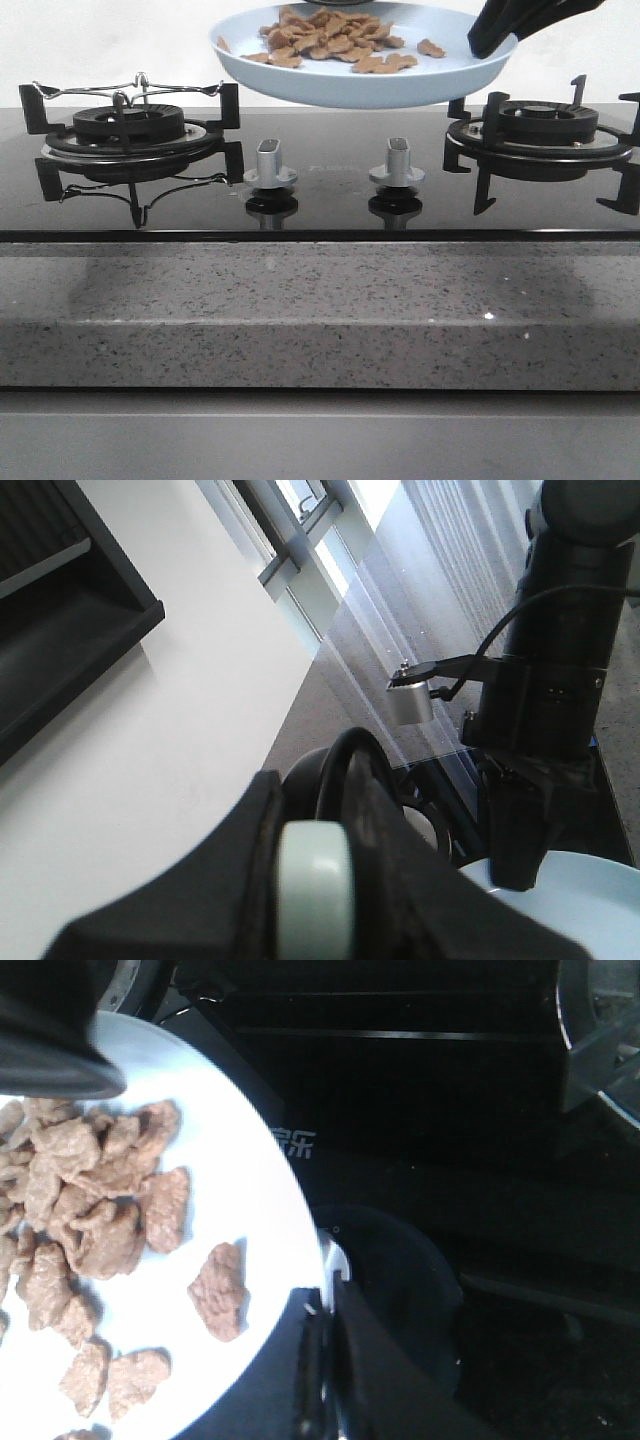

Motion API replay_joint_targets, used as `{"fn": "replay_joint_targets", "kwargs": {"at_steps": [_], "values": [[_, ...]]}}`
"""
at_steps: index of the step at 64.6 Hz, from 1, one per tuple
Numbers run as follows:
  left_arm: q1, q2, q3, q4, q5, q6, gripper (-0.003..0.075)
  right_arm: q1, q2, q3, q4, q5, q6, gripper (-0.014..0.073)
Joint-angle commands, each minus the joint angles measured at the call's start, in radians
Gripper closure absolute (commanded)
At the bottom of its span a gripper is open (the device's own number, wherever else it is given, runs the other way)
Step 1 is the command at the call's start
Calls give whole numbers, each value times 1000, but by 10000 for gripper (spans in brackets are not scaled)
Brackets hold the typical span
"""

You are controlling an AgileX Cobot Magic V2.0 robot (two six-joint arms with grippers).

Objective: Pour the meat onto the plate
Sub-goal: 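Tilt the pan with the left gripper, sliding meat onto the plate, then lower the empty pan back onto its burner with the left gripper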

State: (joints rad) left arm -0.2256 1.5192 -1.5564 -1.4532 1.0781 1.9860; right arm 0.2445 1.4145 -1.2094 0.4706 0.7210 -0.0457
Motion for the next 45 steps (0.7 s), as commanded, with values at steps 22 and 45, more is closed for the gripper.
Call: {"fn": "replay_joint_targets", "kwargs": {"at_steps": [22, 45], "values": [[36, -53, -52, -223, -213, -265, 741, -4, -38, -28, 36, -52, -8, 662], [257, 5, -49, -198, -429, -994, 741, -4, -38, -28, 36, -52, -8, 662]]}}
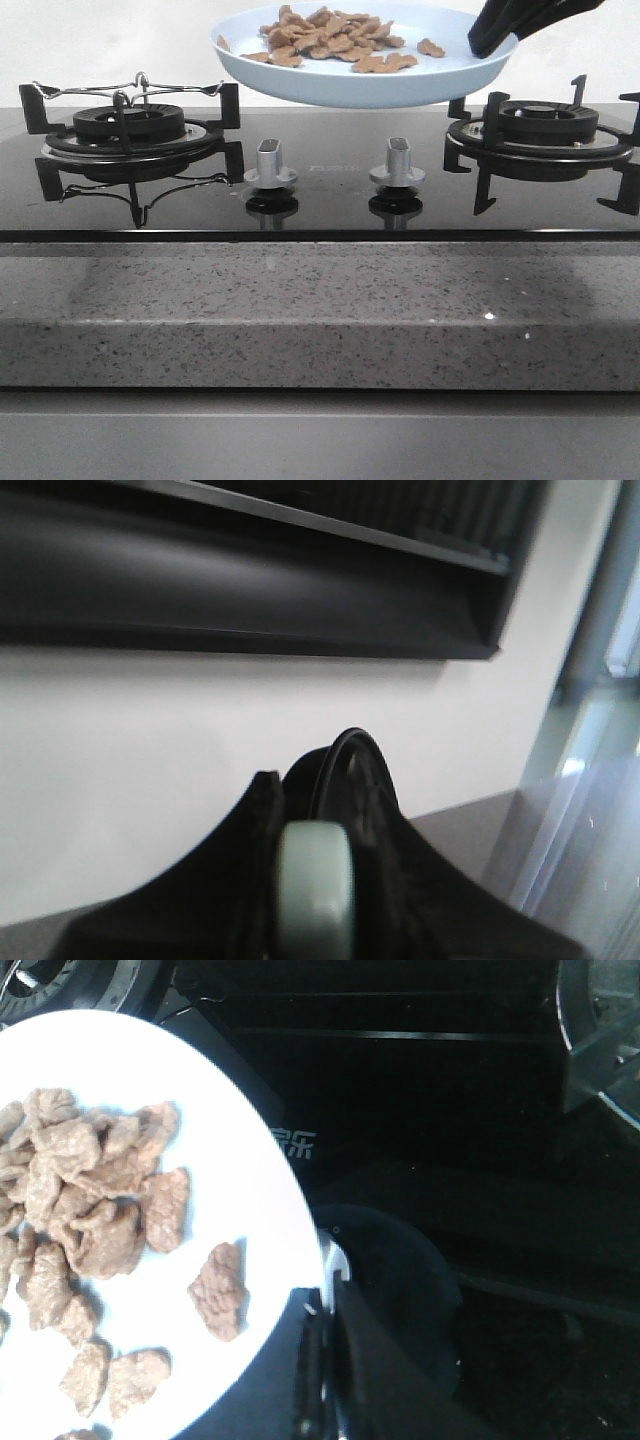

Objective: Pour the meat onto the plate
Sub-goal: 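Lower the empty pan back onto its burner with the left gripper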

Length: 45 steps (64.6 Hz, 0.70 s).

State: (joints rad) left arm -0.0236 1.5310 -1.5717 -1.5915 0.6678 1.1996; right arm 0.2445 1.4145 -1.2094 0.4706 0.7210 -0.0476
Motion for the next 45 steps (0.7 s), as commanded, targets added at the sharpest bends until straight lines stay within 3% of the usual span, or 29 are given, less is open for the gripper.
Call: {"fn": "replay_joint_targets", "kwargs": {"at_steps": [1, 13, 27, 45], "values": [[66, 1, -33, -55, -16, -235, 741, -4, -38, -28, 36, -52, -6, 662], [175, 120, -22, -42, 57, -435, 741, -4, -38, -28, 36, -52, -6, 662], [244, 244, -22, -70, 170, -515, 741, -4, -38, -28, 36, -52, -6, 662], [257, 335, -22, -56, 207, -534, 741, -4, -38, -28, 36, -51, -6, 662]]}}
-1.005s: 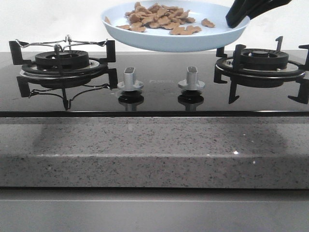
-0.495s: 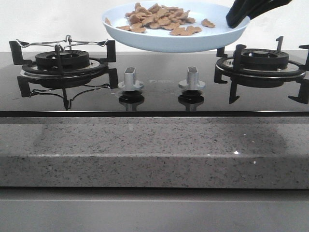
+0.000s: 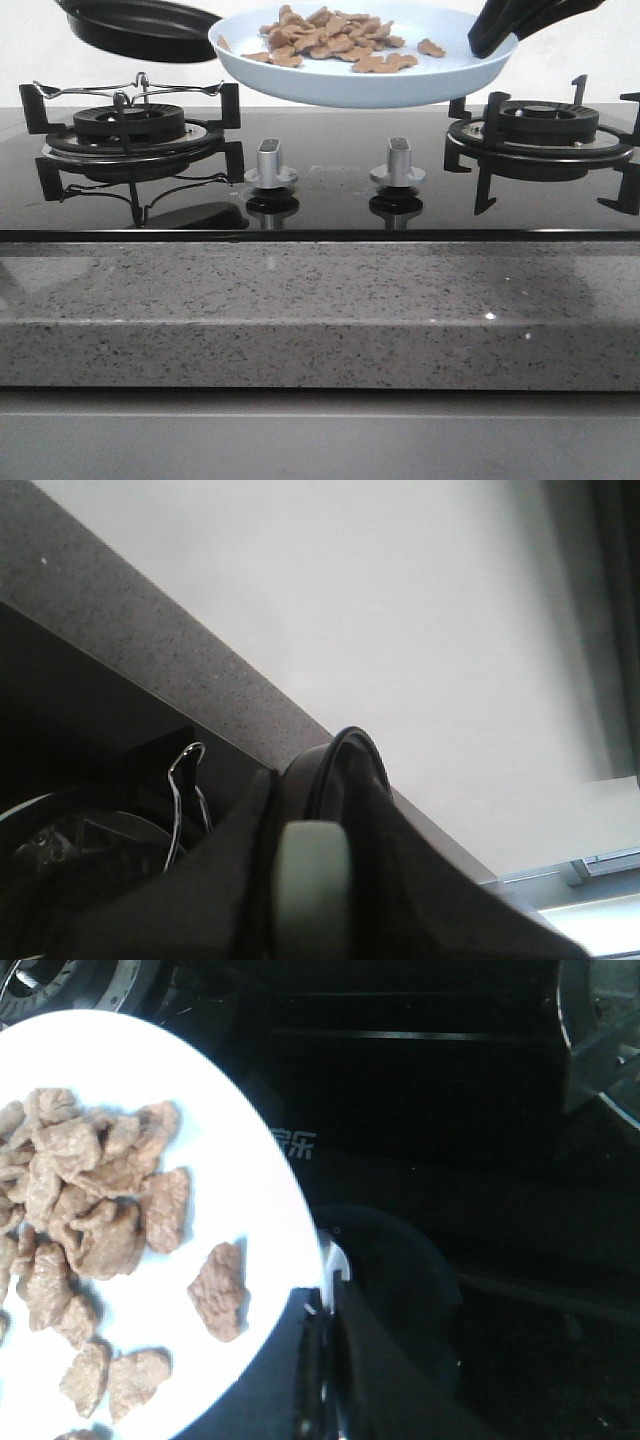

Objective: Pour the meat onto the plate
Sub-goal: 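Lower the empty pan back onto its burner with the left gripper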

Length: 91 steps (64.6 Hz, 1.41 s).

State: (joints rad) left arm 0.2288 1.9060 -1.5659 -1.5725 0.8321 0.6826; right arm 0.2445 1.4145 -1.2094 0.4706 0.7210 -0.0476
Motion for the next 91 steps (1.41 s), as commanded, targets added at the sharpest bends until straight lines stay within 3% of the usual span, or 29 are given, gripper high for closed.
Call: {"fn": "replay_joint_targets", "kwargs": {"at_steps": [1, 45, 50, 58, 64, 80, 91], "values": [[5, -38, -28, -75, 45, -17, 741, -4, -38, -28, 36, -51, -6, 662], [43, -12, -28, 37, 81, -36, 733, -4, -38, -28, 36, -51, -6, 662], [43, -12, -28, 37, 73, -34, 678, -4, -38, -28, 36, -51, -6, 662], [45, -12, -28, 52, 48, -34, 500, -4, -38, -28, 36, -51, -6, 662], [54, -12, -28, 61, 36, -34, 425, -4, -38, -28, 36, -51, -6, 662], [94, -14, -28, 105, 40, -34, 386, -4, -38, -28, 36, -51, -6, 662], [136, -28, -28, 197, 40, -34, 304, -4, -38, -28, 36, -51, -6, 662]]}}
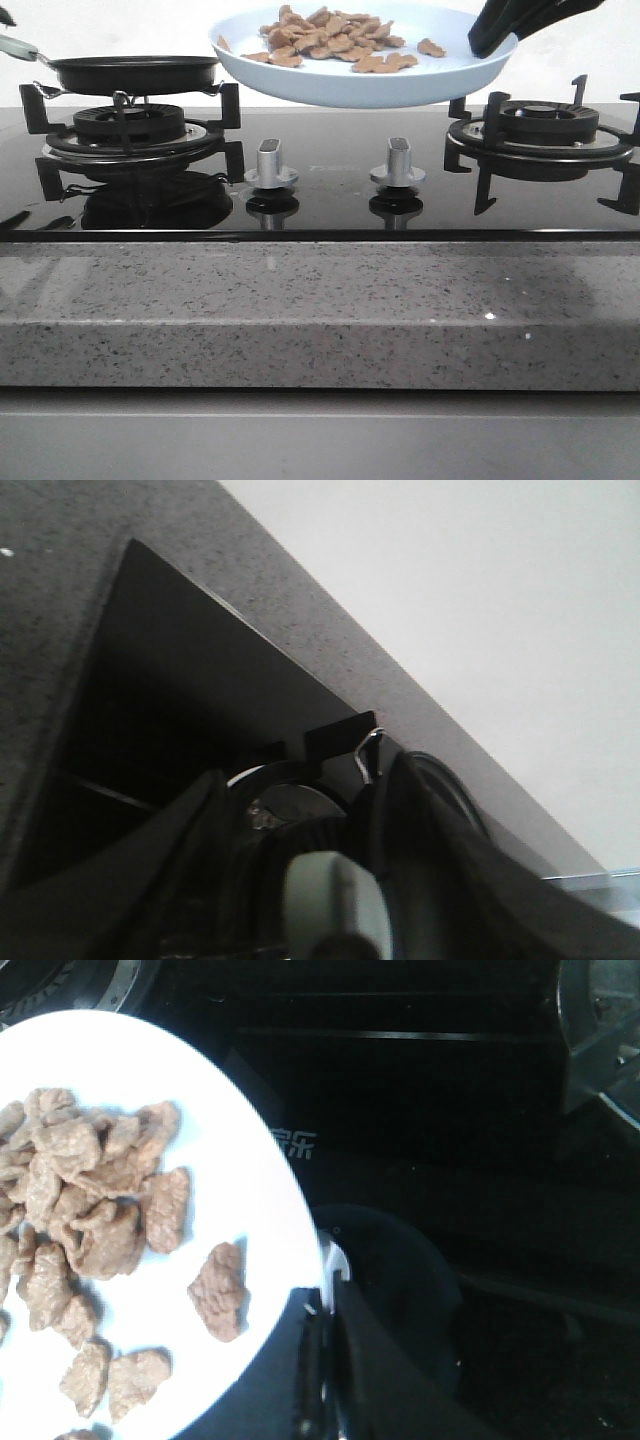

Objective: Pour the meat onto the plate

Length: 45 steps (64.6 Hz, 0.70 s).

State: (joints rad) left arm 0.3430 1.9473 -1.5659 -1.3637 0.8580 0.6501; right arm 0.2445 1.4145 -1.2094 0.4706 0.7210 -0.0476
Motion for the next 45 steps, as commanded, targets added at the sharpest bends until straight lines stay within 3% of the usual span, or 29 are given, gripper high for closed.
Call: {"fn": "replay_joint_targets", "kwargs": {"at_steps": [1, 12, 23, 32, 45], "values": [[26, -72, -28, -6, 14, -1, 297, -4, -38, -28, 36, -51, -6, 662], [85, -137, -35, 53, 17, -1, 275, -4, -38, -28, 36, -51, -6, 662], [66, -259, -83, 372, 14, -45, 280, -4, -38, -28, 36, -51, -6, 662], [-10, -406, -82, 651, -19, -147, 280, -4, -38, -28, 36, -51, -6, 662], [-225, -601, 1, 992, -60, -322, 280, -4, -38, -28, 36, -51, -6, 662]]}}
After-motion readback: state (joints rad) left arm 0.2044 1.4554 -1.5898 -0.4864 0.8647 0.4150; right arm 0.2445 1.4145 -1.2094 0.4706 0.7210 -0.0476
